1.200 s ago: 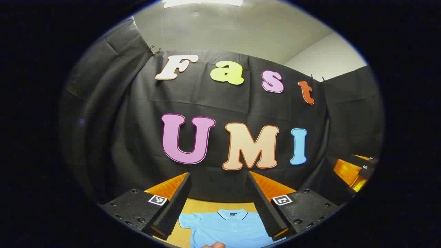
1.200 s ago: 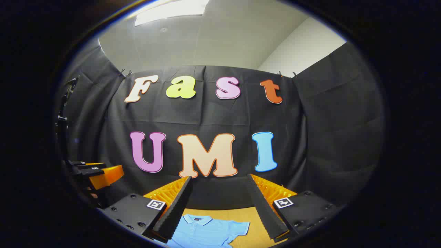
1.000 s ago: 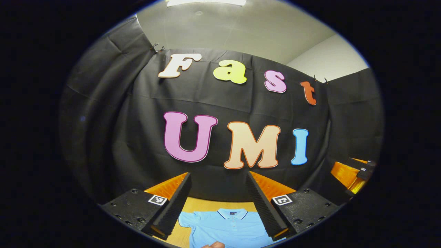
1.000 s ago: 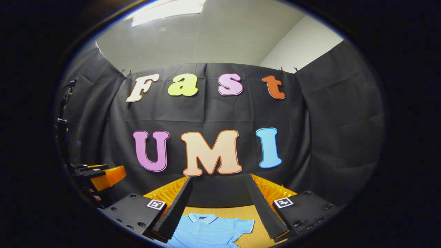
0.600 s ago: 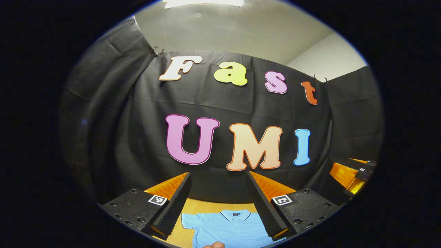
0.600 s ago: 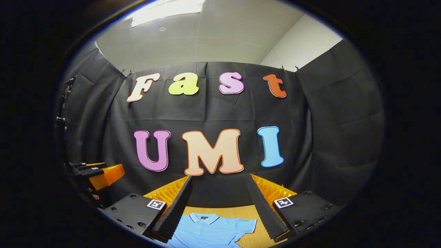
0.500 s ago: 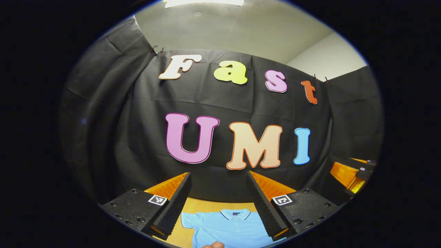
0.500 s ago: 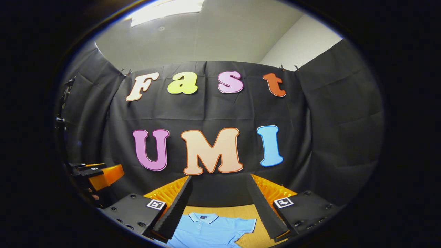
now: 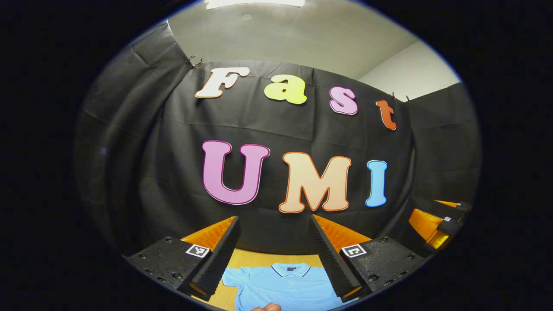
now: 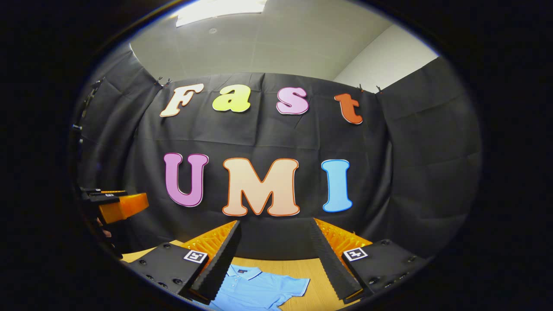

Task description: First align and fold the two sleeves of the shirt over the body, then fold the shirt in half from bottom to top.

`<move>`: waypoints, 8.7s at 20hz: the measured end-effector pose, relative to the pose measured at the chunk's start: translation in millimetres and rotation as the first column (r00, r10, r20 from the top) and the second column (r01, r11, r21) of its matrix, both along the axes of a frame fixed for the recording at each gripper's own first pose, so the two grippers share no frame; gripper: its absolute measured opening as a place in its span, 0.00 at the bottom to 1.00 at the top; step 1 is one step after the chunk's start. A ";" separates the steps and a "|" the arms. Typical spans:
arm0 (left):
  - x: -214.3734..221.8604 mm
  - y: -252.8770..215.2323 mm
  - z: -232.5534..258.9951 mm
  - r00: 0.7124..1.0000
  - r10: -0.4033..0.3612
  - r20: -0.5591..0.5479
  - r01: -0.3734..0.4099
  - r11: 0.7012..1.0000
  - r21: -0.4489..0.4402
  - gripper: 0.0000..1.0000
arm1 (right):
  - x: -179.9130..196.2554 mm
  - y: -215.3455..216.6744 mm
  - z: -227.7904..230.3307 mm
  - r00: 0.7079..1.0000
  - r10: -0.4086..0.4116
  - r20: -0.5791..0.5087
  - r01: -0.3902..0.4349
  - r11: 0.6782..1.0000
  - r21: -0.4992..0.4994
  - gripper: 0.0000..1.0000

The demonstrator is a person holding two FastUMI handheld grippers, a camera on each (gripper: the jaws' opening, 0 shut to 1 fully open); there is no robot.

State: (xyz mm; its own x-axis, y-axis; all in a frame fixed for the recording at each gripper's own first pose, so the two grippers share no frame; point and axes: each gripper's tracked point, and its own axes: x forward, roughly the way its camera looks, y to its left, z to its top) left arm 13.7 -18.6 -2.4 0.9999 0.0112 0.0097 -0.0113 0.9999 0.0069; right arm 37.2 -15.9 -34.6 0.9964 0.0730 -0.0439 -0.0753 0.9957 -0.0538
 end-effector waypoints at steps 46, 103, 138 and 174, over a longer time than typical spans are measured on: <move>-20.6 97.9 -67.2 0.933 0.325 -0.155 -0.295 0.937 0.188 0.95 | 103.0 -100.0 -498.3 0.643 -0.114 -0.757 0.130 0.991 -0.039 0.08; 118.7 187.2 -446.1 0.669 0.162 -0.725 -0.184 0.982 0.050 0.96 | -50.2 16.7 -275.5 0.803 0.011 -0.596 0.020 0.999 0.045 0.98; 126.1 23.0 -442.2 0.665 0.106 -0.740 -0.036 0.993 0.111 0.00 | -75.2 -64.2 -252.5 0.810 -0.022 -0.586 0.101 0.990 0.102 0.98; -255.6 69.2 -368.4 0.631 0.040 -0.775 0.069 0.992 0.107 0.92 | -276.5 -55.1 -331.3 0.691 0.131 -0.711 -0.144 0.989 0.042 0.94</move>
State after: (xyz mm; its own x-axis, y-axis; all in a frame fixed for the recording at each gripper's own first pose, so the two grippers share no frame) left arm -241.9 50.6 -370.8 0.6389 0.0501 -0.7677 0.0669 0.9905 0.1202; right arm -239.3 -71.0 -365.9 0.6465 0.1994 -0.7364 -0.2337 0.9706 0.0577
